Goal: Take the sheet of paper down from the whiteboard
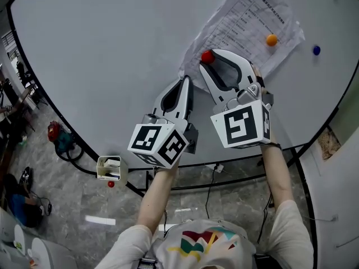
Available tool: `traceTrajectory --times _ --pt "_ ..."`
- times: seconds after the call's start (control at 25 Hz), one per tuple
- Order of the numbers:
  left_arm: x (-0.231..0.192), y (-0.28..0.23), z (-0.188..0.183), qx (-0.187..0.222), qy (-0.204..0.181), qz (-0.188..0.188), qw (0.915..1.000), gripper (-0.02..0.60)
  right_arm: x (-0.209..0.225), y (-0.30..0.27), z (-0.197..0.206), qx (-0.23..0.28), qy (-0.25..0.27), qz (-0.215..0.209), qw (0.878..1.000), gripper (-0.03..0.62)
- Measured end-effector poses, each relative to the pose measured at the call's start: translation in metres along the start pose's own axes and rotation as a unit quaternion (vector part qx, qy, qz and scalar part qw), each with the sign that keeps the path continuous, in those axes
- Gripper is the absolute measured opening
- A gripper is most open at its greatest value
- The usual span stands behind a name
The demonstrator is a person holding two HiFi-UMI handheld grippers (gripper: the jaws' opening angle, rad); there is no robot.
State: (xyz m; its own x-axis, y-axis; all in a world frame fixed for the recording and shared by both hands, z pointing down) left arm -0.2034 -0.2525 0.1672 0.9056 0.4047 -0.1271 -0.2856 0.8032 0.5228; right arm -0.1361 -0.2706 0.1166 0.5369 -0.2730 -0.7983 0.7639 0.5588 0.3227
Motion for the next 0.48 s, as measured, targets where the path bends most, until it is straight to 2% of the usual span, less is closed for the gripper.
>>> traceTrajectory --times 0.28,0.48 --pt "0.001 -0.001 -0.002 0.005 0.005 -0.002 1.0000 0.046 0.016 -0.016 -0.025 0.005 0.003 -0.014 1.000 0.118" --pt "0.001 0.002 -0.005 0.009 0.016 0.002 0.9998 0.046 0.021 -0.023 -0.041 0.009 0.007 -0.010 1.000 0.118"
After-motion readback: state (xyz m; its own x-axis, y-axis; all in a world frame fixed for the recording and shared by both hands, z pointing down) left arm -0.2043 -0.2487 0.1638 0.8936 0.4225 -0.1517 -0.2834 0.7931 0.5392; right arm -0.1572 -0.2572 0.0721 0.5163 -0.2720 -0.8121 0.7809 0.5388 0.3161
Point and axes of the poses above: the fingertips, and each gripper's own axes: y backward along the fingers, x to its right, z out of its underside, the point moved 3 cm from there along y, backward along the fingers, and after that the axes turned 2 degrees about x, right-handed, at the moved point
